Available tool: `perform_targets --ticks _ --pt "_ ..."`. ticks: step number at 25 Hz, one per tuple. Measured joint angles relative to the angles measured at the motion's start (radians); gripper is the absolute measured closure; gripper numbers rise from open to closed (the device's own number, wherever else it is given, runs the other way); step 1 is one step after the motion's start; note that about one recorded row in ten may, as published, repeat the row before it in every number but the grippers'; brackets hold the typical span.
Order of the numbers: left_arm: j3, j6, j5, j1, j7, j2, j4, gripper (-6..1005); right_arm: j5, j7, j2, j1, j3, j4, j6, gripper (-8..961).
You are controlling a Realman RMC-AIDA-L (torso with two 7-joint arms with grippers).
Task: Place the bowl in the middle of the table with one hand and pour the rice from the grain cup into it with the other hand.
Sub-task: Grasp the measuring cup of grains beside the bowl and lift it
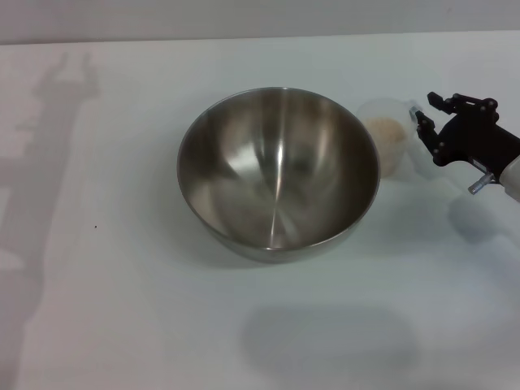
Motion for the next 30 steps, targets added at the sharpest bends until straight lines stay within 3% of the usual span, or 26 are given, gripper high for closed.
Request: perform_targets --ticks 9,30 --pt "0.0 0.025 -0.02 0.002 0.0 0.0 0.011 672 0.0 0.0 0.0 0.005 -0.007 0.004 0.007 692" --pt "0.0 0.051 -0.02 0.016 -0.033 0.0 0.014 672 -0.001 -0.002 0.0 0.013 -0.007 0.019 0.026 828"
